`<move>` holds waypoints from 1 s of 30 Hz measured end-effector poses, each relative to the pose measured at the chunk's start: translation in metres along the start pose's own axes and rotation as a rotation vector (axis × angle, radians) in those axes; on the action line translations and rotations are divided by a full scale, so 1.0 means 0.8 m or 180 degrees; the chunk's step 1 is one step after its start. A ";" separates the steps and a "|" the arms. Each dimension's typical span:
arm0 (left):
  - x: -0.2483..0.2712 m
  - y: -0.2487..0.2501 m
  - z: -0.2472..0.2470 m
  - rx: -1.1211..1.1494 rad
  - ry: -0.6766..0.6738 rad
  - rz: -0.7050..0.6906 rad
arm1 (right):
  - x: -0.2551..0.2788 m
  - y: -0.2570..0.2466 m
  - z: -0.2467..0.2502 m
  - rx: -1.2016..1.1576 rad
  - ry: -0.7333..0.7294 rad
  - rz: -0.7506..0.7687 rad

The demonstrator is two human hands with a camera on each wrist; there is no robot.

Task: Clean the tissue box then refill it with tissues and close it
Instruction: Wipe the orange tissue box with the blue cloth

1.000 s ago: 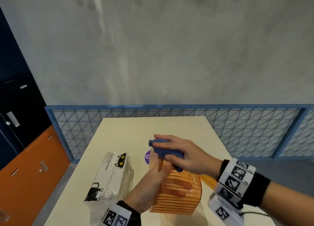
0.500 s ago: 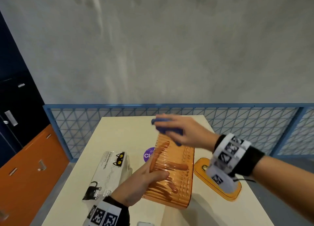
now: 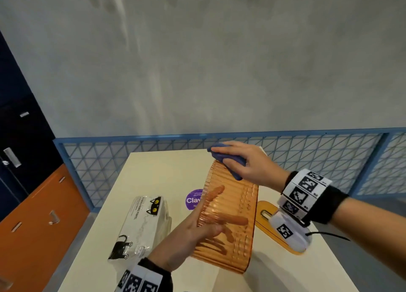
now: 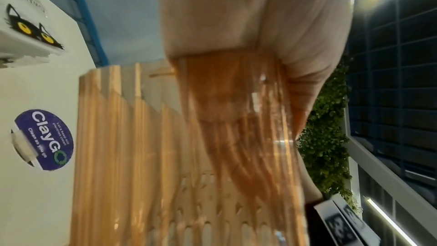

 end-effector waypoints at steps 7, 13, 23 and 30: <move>0.001 -0.014 0.007 0.0343 0.0441 0.0015 | 0.098 -0.058 -0.066 0.0389 -0.0469 0.0984; 0.008 -0.004 0.003 0.0282 0.0172 0.0000 | 0.061 0.001 -0.021 0.0322 -0.0142 0.0304; 0.004 -0.012 0.004 0.0378 0.0303 0.0126 | 0.099 -0.055 -0.057 0.0611 -0.0476 0.1184; 0.015 0.006 -0.004 -0.0093 -0.0137 0.0050 | 0.034 0.001 0.009 -0.0427 0.0255 -0.0357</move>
Point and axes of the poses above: each hand's wrist, its own x-axis away from the middle knuckle, its own z-axis out of the back of the hand, y = z × x, the point moved 4 cm from there along -x, towards the middle knuckle, and after that the axes turned 4 degrees about y, right-handed, at the moved point
